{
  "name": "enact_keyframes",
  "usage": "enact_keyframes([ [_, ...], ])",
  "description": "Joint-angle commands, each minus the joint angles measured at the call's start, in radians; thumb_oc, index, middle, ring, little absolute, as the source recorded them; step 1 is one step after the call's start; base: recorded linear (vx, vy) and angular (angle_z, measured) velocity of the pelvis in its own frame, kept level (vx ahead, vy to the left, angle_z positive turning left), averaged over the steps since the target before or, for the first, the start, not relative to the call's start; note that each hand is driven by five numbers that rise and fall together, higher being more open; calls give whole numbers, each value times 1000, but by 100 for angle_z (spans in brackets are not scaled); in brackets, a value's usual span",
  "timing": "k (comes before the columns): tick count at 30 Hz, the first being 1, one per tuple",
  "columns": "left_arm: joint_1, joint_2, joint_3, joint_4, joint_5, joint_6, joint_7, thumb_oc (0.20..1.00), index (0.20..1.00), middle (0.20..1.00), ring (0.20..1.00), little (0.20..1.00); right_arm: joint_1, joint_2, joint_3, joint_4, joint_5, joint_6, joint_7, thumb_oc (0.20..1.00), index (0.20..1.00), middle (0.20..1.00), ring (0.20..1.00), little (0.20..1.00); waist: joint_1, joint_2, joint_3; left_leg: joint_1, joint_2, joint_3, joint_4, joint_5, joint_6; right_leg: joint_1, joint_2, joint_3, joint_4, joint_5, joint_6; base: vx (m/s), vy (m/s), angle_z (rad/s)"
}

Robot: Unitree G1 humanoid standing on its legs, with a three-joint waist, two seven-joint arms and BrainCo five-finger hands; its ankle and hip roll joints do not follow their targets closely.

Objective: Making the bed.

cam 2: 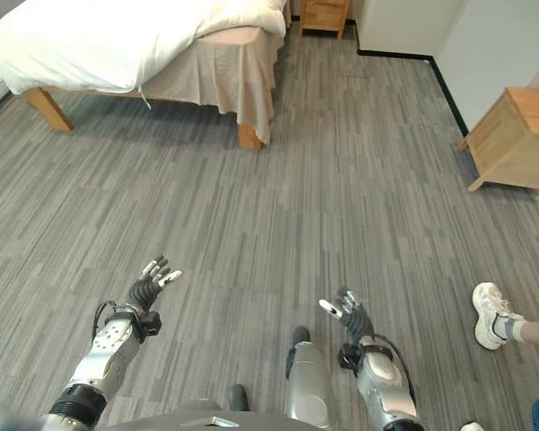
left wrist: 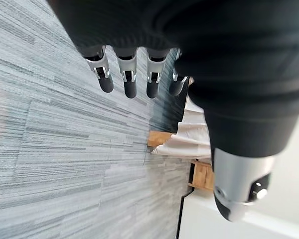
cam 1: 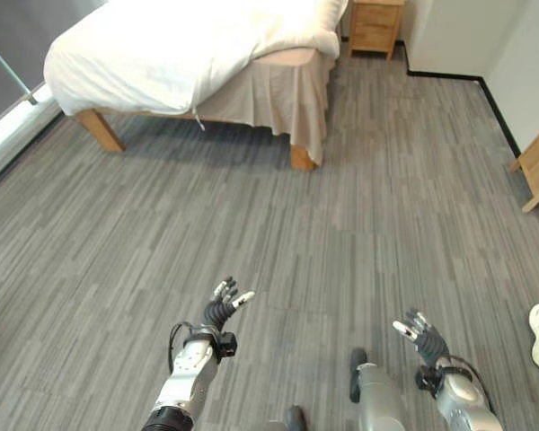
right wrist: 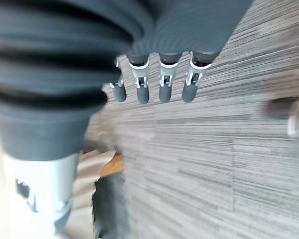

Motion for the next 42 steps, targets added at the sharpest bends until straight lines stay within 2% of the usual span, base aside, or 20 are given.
enact_keyframes([
  [1, 23, 17, 0, -104, 33, -40, -10, 1000, 1000, 1000, 1000, 1000, -29, -47, -10, -40, 26, -31, 34, 1000, 1000, 1000, 1000, 1000, -29, 23, -84, 222, 178, -103, 19, 224, -162, 74, 49, -184, 16, 246, 0, 689, -418, 43],
  [4, 40, 18, 8, -130, 28, -27, -17, 1000, 1000, 1000, 1000, 1000, -57, -74, 0, -9, 43, -27, 32, 1000, 1000, 1000, 1000, 1000, -7, -1, -90, 60, 239, -83, 480, 454, -190, 193, 87, -190, 22, 165, -97, 579, -483, 46],
  [6, 47, 14, 24, -135, -25, -19, -23, 1000, 1000, 1000, 1000, 1000, -85, -82, 8, -17, 81, -36, 17, 1000, 1000, 1000, 1000, 1000, 38, -33, -56, -70, 269, -27, 714, 475, -175, 290, 112, -173, 4, 105, -158, 490, -544, -8],
  [8, 37, 9, 22, -123, -28, -21, -17, 1000, 1000, 1000, 1000, 1000, -110, -93, 15, -7, 84, -41, 7, 1000, 1000, 1000, 1000, 1000, 71, -48, -33, -161, 252, -3, 792, 448, -174, 340, 111, -171, -7, 78, -166, 293, -281, -45],
  [10, 11, 2, 19, -135, -46, -29, -1, 1000, 1000, 1000, 1000, 1000, -167, -128, 15, -6, 62, -40, -15, 1000, 1000, 1000, 1000, 1000, 136, -52, -9, -319, 279, 102, 667, 398, -178, 442, 127, -181, -49, 48, -157, 523, -225, -51],
  [13, 9, -12, 5, -137, -84, -33, -8, 1000, 1000, 1000, 1000, 1000, -184, -133, 16, -14, 66, -41, -16, 1000, 1000, 1000, 1000, 1000, 164, -54, -13, -344, 288, 179, 521, 404, -187, 485, 124, -169, -59, 33, -139, 434, -56, -30],
  [14, 15, -26, -13, -136, -90, -37, -19, 1000, 1000, 1000, 1000, 1000, -168, -130, 2, -43, 64, -44, -19, 1000, 1000, 1000, 1000, 1000, 184, -39, -31, -366, 220, 249, 306, 428, -183, 525, 131, -152, -59, 8, -124, 749, 69, -36],
  [16, 34, -47, -33, -153, -96, -35, -29, 1000, 1000, 1000, 1000, 1000, -152, -119, -10, -67, 46, -45, -18, 1000, 1000, 1000, 1000, 1000, 202, -2, -78, -351, 98, 200, 4, 432, -151, 604, 141, -135, -59, -31, -98, 914, 108, -9],
  [20, 53, -41, -42, -207, -79, -25, -48, 1000, 1000, 1000, 1000, 1000, -174, -95, 17, -77, 40, -35, -1, 1000, 1000, 1000, 1000, 1000, 192, -12, -121, -269, 67, 369, -28, 410, -120, 658, 129, -131, -2, -42, -81, 630, 25, 13],
  [22, 67, -34, -58, -222, -77, -22, -63, 1000, 1000, 1000, 1000, 1000, -182, -76, 41, -70, 26, -35, 4, 1000, 1000, 1000, 1000, 1000, 207, -36, -153, -230, 24, 339, -35, 319, -51, 655, 74, -139, 102, -6, -39, 596, 161, 19],
  [23, 54, -17, -83, -252, -55, -9, -66, 1000, 1000, 1000, 1000, 1000, -191, -50, 40, -64, 37, -38, -8, 1000, 1000, 1000, 1000, 1000, 215, -55, -143, -180, -10, 336, -49, 270, -3, 582, 13, -134, 375, 195, 52, 580, 255, 0],
  [24, 45, -12, -93, -268, -51, -6, -66, 1000, 1000, 1000, 1000, 1000, -195, -31, 37, -61, 67, -40, -11, 1000, 1000, 1000, 1000, 1000, 208, -44, -133, -137, -13, 330, -67, 245, 16, 530, -13, -143, 519, 261, 63, 556, 294, 6],
  [27, 28, 4, -110, -286, -55, -3, -67, 1000, 1000, 1000, 1000, 1000, -197, -14, 60, -69, 88, -36, 5, 1000, 1000, 1000, 1000, 1000, 175, -7, -106, -65, 12, 313, -91, 235, 38, 413, -45, -176, 685, 284, 28, 320, 84, 71],
  [28, 19, 26, -118, -304, -30, -5, -80, 1000, 1000, 1000, 1000, 1000, -179, -26, 64, -98, 54, -25, 17, 1000, 1000, 1000, 1000, 1000, 146, 11, -93, -19, 30, 244, -103, 212, 37, 308, -43, -183, 736, 206, 6, 425, -55, 132],
  [32, -5, 55, -136, -330, -3, -7, -94, 1000, 1000, 1000, 1000, 1000, -157, -26, 48, -114, 57, -28, 26, 1000, 1000, 1000, 1000, 1000, 121, 16, -96, 1, 52, 167, -103, 204, 9, 237, -97, -212, 569, 157, -23, 390, -154, 126],
  [34, -11, 57, -163, -317, 4, -12, -107, 1000, 1000, 1000, 1000, 1000, -131, -35, 30, -115, 50, -27, 24, 1000, 1000, 1000, 1000, 1000, 93, -10, -92, 29, 49, 76, -103, 167, -23, 226, -62, -79, 292, 176, -5, 392, -263, 155],
  [35, -11, 57, -163, -317, 4, -12, -107, 1000, 1000, 1000, 1000, 1000, -131, -35, 30, -115, 50, -27, 24, 1000, 1000, 1000, 1000, 1000, 93, -9, -93, 28, 50, 76, -103, 168, -24, 227, -60, -79, 287, 180, -6, 399, -246, 122],
  [38, -2, 59, -168, -319, 25, -19, -124, 1000, 1000, 1000, 1000, 1000, -109, -32, 1, -113, 48, -26, 30, 1000, 1000, 1000, 1000, 1000, 72, -27, -102, 60, 59, -10, -103, 127, -53, 225, -19, 83, 49, 193, 32, 385, -223, 94],
  [39, -2, 59, -168, -320, 25, -18, -124, 1000, 1000, 1000, 1000, 1000, -109, -33, 1, -113, 48, -26, 30, 1000, 1000, 1000, 1000, 1000, 70, -25, -101, 61, 60, -12, -103, 125, -54, 229, -18, 80, 46, 194, 32, 422, -272, 83],
  [42, 43, 50, -147, -306, 42, -11, -131, 1000, 1000, 1000, 1000, 1000, -125, -20, 1, -104, 54, -26, 38, 1000, 1000, 1000, 1000, 1000, 98, -31, -105, 121, 93, -41, -103, 136, -88, 214, -57, -104, -6, 288, 65, 403, -297, 13],
])
